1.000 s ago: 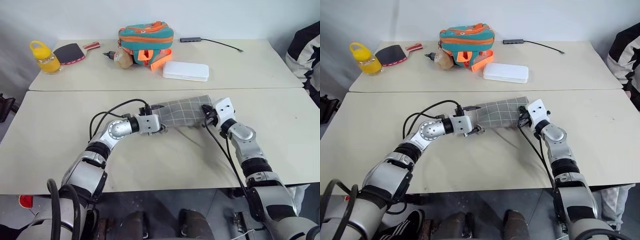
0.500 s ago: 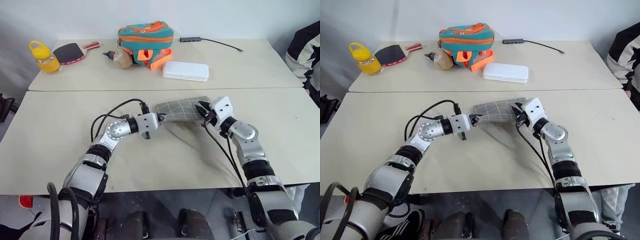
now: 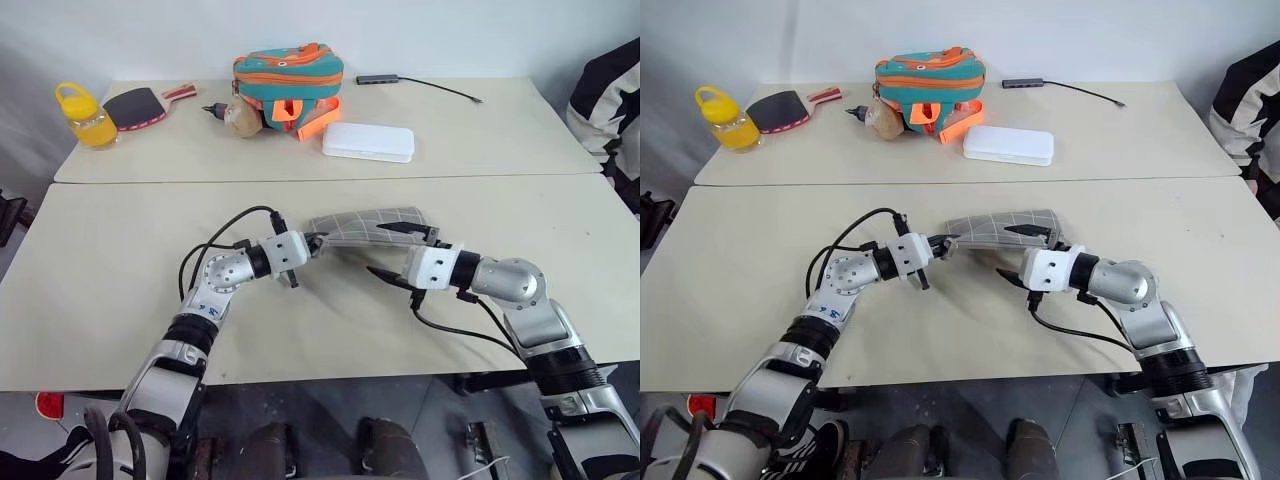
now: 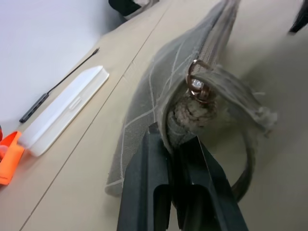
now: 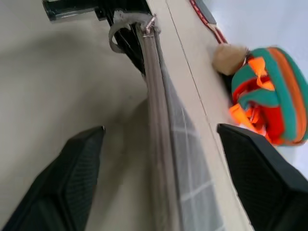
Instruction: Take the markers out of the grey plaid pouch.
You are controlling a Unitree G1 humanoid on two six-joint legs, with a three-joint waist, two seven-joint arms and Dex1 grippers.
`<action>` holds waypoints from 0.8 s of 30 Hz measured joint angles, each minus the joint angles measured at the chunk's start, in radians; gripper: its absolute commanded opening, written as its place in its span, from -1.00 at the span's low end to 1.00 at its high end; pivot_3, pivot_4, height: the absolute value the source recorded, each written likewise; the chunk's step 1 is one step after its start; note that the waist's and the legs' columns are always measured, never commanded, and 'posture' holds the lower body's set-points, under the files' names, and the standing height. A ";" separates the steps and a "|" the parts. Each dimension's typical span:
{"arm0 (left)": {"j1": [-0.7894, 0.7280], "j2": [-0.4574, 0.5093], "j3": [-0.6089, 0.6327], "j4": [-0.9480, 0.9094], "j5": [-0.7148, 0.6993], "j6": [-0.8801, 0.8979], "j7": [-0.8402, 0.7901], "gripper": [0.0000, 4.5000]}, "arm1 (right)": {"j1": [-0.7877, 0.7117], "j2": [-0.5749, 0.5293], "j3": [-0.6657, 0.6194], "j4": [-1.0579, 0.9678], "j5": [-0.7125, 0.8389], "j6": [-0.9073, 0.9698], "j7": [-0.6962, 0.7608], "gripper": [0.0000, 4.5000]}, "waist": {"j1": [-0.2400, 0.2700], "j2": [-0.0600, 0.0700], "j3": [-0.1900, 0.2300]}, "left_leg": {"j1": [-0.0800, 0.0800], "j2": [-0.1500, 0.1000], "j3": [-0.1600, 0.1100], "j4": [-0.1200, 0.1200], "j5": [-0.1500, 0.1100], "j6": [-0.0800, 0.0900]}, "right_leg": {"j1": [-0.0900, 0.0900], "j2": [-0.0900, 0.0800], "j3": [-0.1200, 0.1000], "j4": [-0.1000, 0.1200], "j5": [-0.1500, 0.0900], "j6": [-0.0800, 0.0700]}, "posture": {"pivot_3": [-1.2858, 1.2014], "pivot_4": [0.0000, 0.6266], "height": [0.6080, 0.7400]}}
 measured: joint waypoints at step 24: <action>0.206 0.046 0.066 -0.470 -0.204 0.345 -0.086 0.52 | -0.011 0.006 0.030 0.056 -0.044 -0.041 -0.113 -1.00 | 0.001 0.000 0.000 | 0.000 0.002 -0.002 0.000 0.000 0.000 | 0.001 0.000 0.000 0.000 0.000 0.000 | 0.03 -0.52 1.00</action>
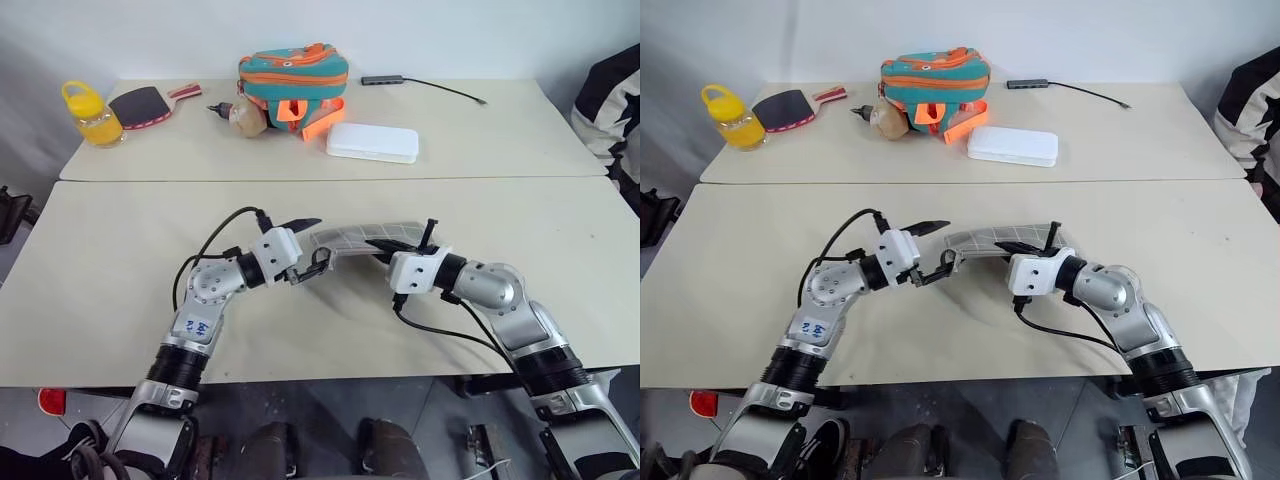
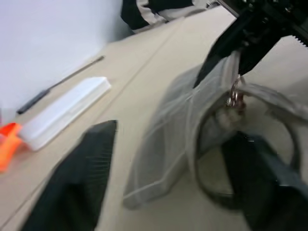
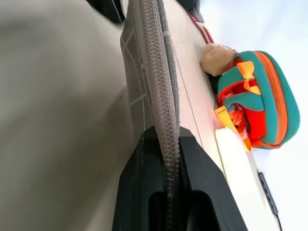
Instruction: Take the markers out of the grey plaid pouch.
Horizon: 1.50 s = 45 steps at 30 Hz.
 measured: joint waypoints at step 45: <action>-0.079 0.019 -0.067 0.214 0.113 -0.232 0.052 -0.99 | 0.042 0.009 -0.030 0.000 0.165 -0.074 0.097 -1.00 | 0.010 0.000 0.000 | 0.000 -0.002 0.000 0.000 0.000 0.000 | 0.000 0.000 0.000 0.000 0.000 0.000 | 0.03 -0.52 1.00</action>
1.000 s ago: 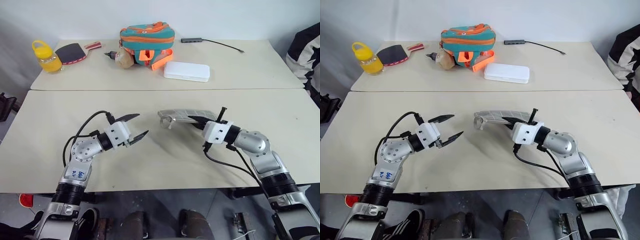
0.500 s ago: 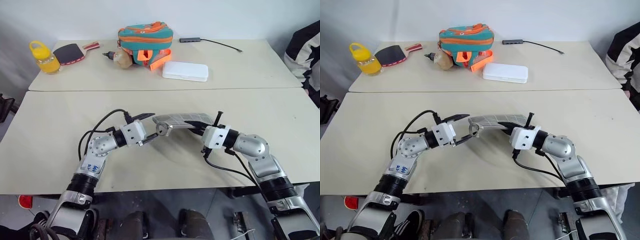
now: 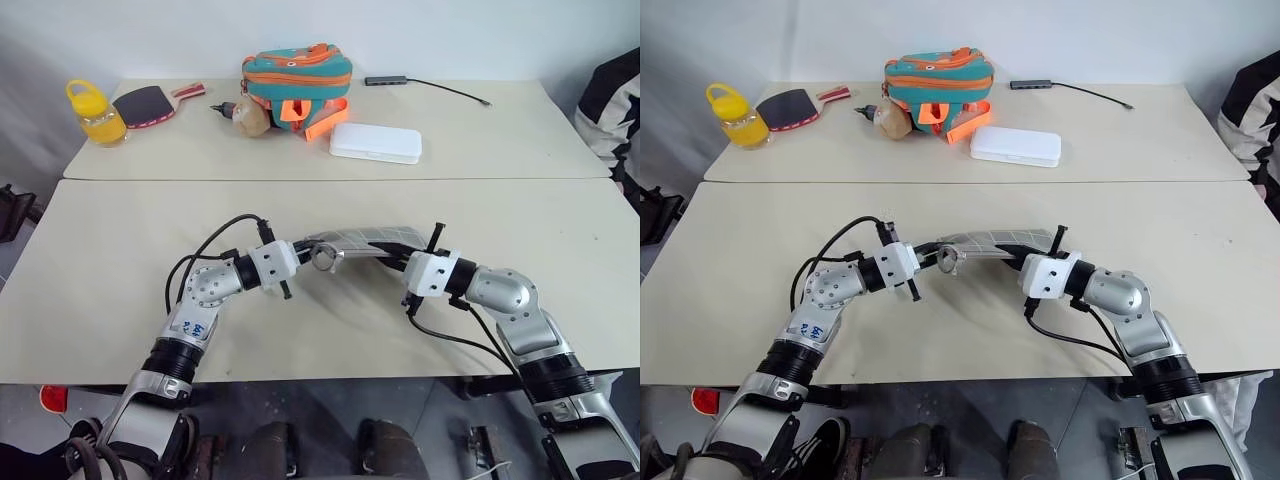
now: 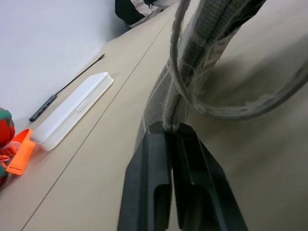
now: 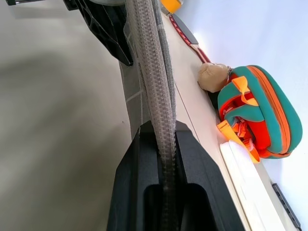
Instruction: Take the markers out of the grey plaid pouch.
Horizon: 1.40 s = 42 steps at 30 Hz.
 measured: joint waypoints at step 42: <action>-0.014 0.087 -0.152 -0.041 0.446 -0.192 0.297 -1.00 | 0.080 0.004 0.026 -0.554 0.572 0.995 0.127 0.38 | 0.038 0.000 -0.001 | -0.001 0.000 -0.001 0.002 -0.001 0.002 | -0.001 -0.003 0.000 0.003 0.000 0.000 | 0.03 -0.52 1.00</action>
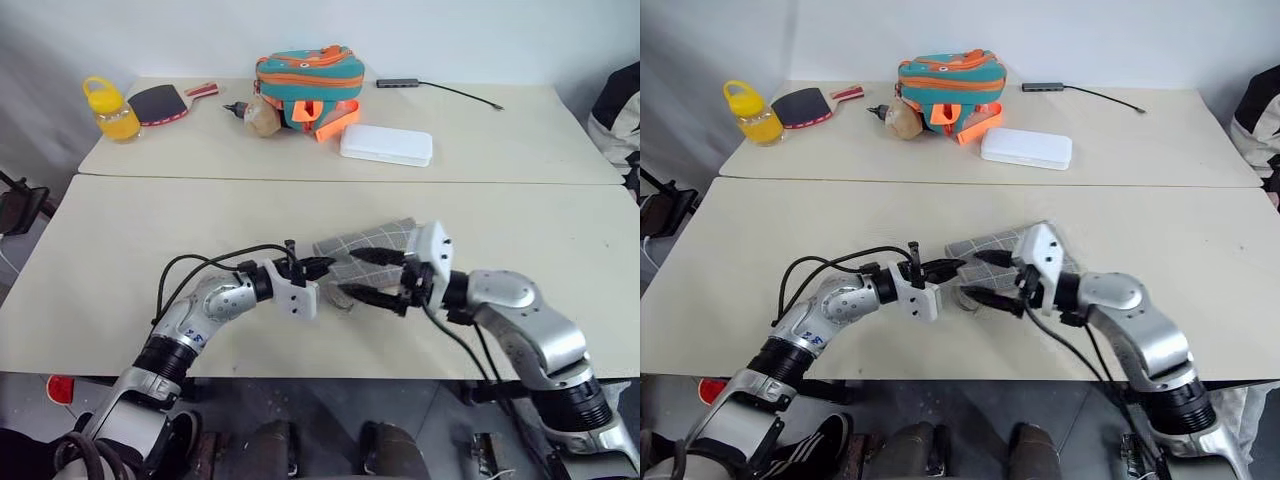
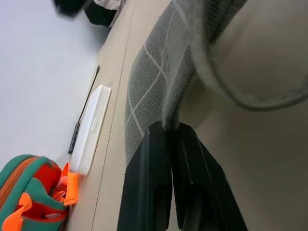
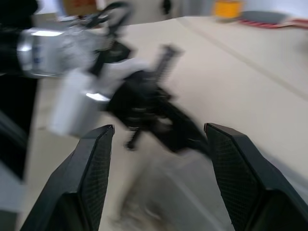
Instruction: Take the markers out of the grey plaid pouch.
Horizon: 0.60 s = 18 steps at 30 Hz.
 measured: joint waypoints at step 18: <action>0.004 -0.005 0.001 0.000 -0.029 0.032 -0.005 -1.00 | 0.000 -0.015 0.058 0.056 -0.179 -0.109 0.063 -0.98 | -0.001 0.000 0.000 | 0.000 0.000 0.000 0.001 0.000 0.001 | 0.000 -0.001 0.000 0.001 0.000 0.000 | 0.03 -0.52 1.00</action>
